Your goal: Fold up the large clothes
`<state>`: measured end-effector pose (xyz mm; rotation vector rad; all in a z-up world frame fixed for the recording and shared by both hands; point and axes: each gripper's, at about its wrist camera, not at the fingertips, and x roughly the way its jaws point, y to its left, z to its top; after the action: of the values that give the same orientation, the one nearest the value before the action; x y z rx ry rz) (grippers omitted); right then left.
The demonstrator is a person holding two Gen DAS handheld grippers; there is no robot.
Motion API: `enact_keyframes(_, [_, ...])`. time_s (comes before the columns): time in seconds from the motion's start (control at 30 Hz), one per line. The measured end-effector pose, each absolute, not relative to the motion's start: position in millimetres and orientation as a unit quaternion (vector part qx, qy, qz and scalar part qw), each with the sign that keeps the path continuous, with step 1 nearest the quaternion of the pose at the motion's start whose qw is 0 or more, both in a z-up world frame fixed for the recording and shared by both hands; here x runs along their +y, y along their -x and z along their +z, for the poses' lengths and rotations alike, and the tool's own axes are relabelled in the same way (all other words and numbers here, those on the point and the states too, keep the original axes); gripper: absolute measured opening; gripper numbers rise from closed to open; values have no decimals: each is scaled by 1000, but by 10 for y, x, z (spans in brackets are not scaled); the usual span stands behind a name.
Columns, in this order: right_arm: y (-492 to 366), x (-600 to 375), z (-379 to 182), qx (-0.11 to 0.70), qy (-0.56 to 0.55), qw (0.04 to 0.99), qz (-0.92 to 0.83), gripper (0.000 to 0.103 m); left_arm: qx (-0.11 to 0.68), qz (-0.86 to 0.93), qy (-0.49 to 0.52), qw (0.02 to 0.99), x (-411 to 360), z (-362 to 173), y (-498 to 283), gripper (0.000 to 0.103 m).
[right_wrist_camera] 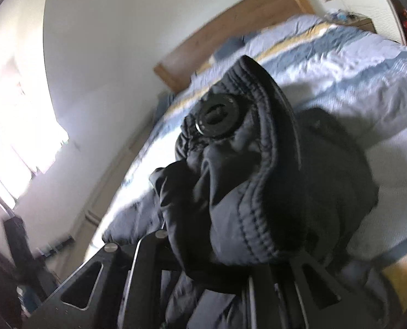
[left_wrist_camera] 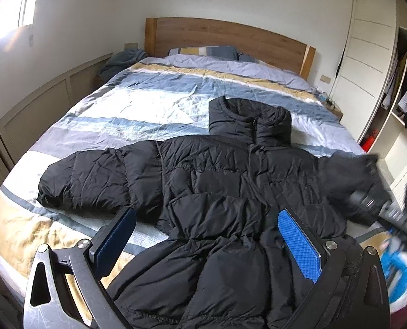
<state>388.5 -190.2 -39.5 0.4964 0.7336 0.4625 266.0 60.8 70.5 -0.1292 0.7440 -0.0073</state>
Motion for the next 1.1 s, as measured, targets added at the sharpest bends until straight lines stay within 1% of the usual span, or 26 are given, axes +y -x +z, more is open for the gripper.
enact_keyframes(0.1, [-3867, -1722, -558, 382, -209, 874, 217, 15, 359, -6, 60, 931, 601, 748, -2587, 102])
enact_keyframes(0.17, [-3887, -1647, -668, 399, -195, 871, 210, 18, 357, -4, 62, 932, 617, 764, -2537, 102])
enact_keyframes(0.3, [-3828, -1456, -848, 432, -171, 864, 196, 19, 359, 4, 69, 931, 689, 767, -2444, 102])
enact_keyframes(0.4, [-3844, -1409, -946, 454, -176, 853, 187, 26, 359, 15, 69, 931, 748, 784, -2357, 102])
enact_keyframes(0.47, [-3764, -1360, -969, 455, -177, 852, 189, 40, 360, 22, 65, 930, 773, 795, -2310, 102])
enact_keyframes(0.5, [-3727, -1329, -991, 456, -177, 851, 192, 44, 361, 27, 63, 930, 779, 803, -2284, 102])
enact_keyframes(0.53, [-3696, -1300, -985, 456, -177, 851, 194, 52, 362, 32, 60, 930, 780, 810, -2260, 102])
enact_keyframes(0.57, [-3658, -1279, -985, 454, -177, 851, 197, 55, 363, 36, 58, 929, 787, 812, -2241, 102])
enact_keyframes(0.83, [-3378, -1300, -882, 431, -201, 843, 252, 55, 380, 69, 27, 922, 604, 815, -2185, 102])
enact_keyframes(0.93, [-3245, -1416, -751, 409, -205, 848, 268, 55, 391, 68, 15, 918, 381, 775, -2226, 102])
enact_keyframes(1.1, [-3149, -1962, -533, 374, -190, 876, 239, 55, 400, 32, -7, 916, -246, 670, -2392, 102])
